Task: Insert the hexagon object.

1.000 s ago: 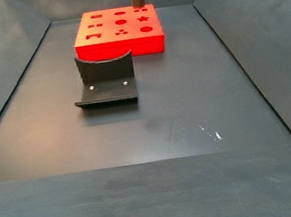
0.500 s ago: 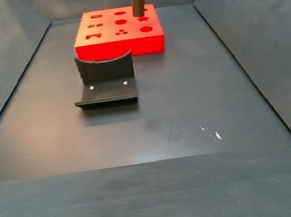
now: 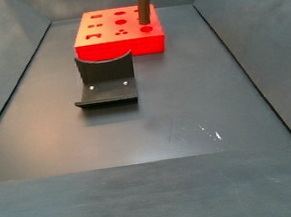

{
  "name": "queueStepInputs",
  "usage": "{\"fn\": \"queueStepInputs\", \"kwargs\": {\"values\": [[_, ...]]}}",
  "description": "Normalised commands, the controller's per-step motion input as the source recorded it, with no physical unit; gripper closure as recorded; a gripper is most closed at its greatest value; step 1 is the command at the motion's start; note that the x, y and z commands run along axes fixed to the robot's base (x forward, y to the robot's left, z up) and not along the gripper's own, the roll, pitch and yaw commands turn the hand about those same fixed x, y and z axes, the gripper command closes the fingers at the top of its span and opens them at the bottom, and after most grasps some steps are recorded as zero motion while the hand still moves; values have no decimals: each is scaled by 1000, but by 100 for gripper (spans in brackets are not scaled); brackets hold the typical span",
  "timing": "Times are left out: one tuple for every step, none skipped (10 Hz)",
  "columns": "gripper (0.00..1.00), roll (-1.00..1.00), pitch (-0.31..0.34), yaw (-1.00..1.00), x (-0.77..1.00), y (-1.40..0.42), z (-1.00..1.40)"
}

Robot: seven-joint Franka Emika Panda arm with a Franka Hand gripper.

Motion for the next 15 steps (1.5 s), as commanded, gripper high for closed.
{"fn": "queueStepInputs", "kwargs": {"values": [[100,0,20,0,0,0,-171],[100,17,13,0,154,0,-51],[100,47,10,0,11,0,-46],[100,16,0,0,0,-37,-60],[100,63,0,0,0,-43,-131],[100,64,0,0,0,-46,-200],[100,99,0,0,0,-163,-271],[100,79,0,0,0,-69,-226],[100,99,0,29,80,-17,-214],[100,120,0,60,174,0,-243],[100,136,0,54,171,0,-266],[100,190,0,43,89,-9,-329],[100,200,0,31,60,-69,-326],[100,199,0,0,0,-60,-297],[100,183,0,0,0,-14,-217]]}}
